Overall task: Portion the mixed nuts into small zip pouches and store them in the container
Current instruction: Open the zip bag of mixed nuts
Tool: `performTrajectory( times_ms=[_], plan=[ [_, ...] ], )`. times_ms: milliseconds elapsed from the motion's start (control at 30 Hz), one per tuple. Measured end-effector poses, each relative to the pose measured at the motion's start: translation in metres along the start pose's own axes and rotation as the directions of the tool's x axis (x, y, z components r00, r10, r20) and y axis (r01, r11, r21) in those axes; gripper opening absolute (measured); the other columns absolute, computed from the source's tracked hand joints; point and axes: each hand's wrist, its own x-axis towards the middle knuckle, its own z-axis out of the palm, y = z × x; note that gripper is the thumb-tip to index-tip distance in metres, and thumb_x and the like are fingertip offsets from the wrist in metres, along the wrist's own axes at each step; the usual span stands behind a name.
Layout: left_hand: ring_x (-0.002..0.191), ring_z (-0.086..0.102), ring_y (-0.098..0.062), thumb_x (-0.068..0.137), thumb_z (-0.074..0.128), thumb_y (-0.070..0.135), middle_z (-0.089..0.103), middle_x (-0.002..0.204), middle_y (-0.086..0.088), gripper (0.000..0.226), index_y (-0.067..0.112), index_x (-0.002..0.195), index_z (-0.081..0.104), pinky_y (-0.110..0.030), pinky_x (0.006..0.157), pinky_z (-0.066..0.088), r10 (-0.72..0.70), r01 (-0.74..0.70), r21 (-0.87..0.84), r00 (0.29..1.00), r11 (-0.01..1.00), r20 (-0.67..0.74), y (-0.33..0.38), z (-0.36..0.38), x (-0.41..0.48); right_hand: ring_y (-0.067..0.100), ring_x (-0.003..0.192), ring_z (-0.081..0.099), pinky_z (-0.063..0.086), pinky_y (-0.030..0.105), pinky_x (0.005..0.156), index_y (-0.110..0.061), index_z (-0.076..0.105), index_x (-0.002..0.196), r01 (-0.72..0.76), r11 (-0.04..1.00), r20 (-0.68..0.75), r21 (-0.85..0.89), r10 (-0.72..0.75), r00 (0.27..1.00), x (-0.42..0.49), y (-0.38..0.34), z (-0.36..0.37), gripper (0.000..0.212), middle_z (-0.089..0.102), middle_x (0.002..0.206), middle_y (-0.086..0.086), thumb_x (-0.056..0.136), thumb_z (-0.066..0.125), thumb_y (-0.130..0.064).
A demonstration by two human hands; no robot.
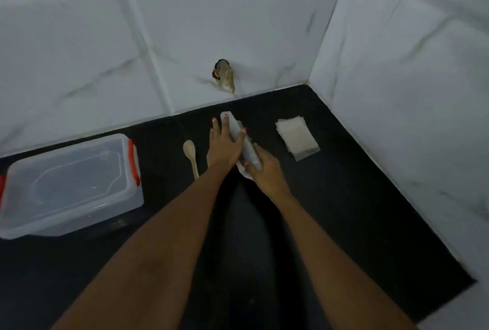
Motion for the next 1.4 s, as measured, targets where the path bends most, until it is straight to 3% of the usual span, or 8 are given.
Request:
performTrajectory(
  times_ms=[100,333,467,600,767,967,1133,1400],
  plan=[
    [0.143,0.013,-0.028,0.093,0.046,0.041,-0.003,0.157,-0.006,0.070,0.024,0.149,0.006,-0.046,0.113,0.022,-0.050,0.051,-0.061,0.999,0.997,0.022,0.005,0.005,0.004,0.015,0.111,0.053,0.044,0.039,0.097,-0.019,0.048,0.131,-0.069,0.997,0.033,0.021,0.068,0.997,0.002,0.000,-0.003,0.042,0.056,0.123,0.004,0.091,0.052,-0.029],
    [0.127,0.042,-0.027,0.088,0.059,0.015,0.042,0.139,-0.015,0.051,0.006,0.134,0.040,-0.034,0.102,0.037,-0.105,0.081,-0.210,0.989,0.974,-0.105,0.019,0.007,0.003,0.023,0.096,0.060,0.053,0.039,0.082,-0.008,0.059,0.115,-0.155,0.988,0.010,0.007,0.155,0.988,0.010,-0.005,-0.004,0.028,0.059,0.108,0.013,0.087,0.055,-0.015],
    [0.120,0.049,-0.026,0.087,0.059,0.010,0.049,0.132,-0.017,0.044,0.005,0.128,0.046,-0.021,0.086,0.039,-0.107,0.072,-0.259,0.987,0.963,-0.122,0.027,0.000,-0.005,0.010,0.075,0.059,0.047,0.006,0.058,-0.003,0.063,0.110,-0.220,0.969,-0.002,0.112,0.222,0.975,0.007,-0.010,-0.010,0.025,0.065,0.099,0.010,0.086,0.058,-0.005],
    [0.117,0.051,-0.024,0.088,0.059,0.009,0.050,0.131,-0.016,0.044,0.006,0.129,0.046,-0.020,0.082,0.040,-0.110,0.062,-0.311,0.984,0.948,-0.138,0.029,-0.003,-0.020,0.001,0.065,0.055,0.042,0.003,0.051,-0.003,0.063,0.113,-0.220,0.963,-0.001,0.155,0.223,0.975,-0.004,-0.018,-0.017,0.028,0.063,0.093,0.009,0.085,0.058,-0.001],
    [0.120,0.050,-0.021,0.087,0.060,0.011,0.048,0.134,-0.014,0.051,0.007,0.135,0.044,-0.013,0.083,0.038,-0.074,0.021,-0.332,0.986,0.943,-0.150,0.027,-0.008,-0.050,0.013,0.089,0.058,0.041,0.004,0.062,-0.008,0.062,0.114,-0.196,0.971,-0.053,0.136,0.205,0.977,-0.035,-0.024,-0.021,0.031,0.060,0.111,0.013,0.083,0.062,-0.006],
    [0.122,0.048,-0.022,0.084,0.063,0.010,0.048,0.135,-0.013,0.052,0.006,0.133,0.045,-0.026,0.100,0.041,-0.007,-0.057,-0.351,0.984,0.935,-0.177,0.022,-0.016,-0.104,0.000,0.078,0.053,0.041,0.000,0.059,-0.008,0.063,0.106,-0.173,0.964,-0.086,0.204,0.193,0.977,-0.095,-0.047,-0.027,0.023,0.055,0.107,0.007,0.083,0.064,-0.007],
    [0.117,0.052,-0.021,0.084,0.064,0.011,0.052,0.129,-0.013,0.050,0.006,0.131,0.046,-0.038,0.100,0.045,0.024,-0.104,-0.396,0.979,0.912,-0.202,0.011,-0.020,-0.161,-0.002,0.082,0.055,0.041,0.001,0.062,-0.007,0.064,0.107,-0.149,0.958,-0.089,0.244,0.175,0.981,-0.150,-0.058,-0.023,0.024,0.058,0.108,0.008,0.083,0.064,-0.006],
    [0.116,0.050,-0.014,0.084,0.064,0.012,0.052,0.129,-0.007,0.049,0.010,0.130,0.047,-0.035,0.100,0.045,-0.020,-0.073,-0.417,0.977,0.906,-0.213,-0.023,-0.012,-0.236,-0.012,0.084,0.057,0.042,0.002,0.068,-0.009,0.065,0.105,-0.146,0.955,-0.074,0.259,0.171,0.983,-0.225,-0.048,-0.002,0.025,0.061,0.108,0.006,0.081,0.064,-0.001]
  ],
)
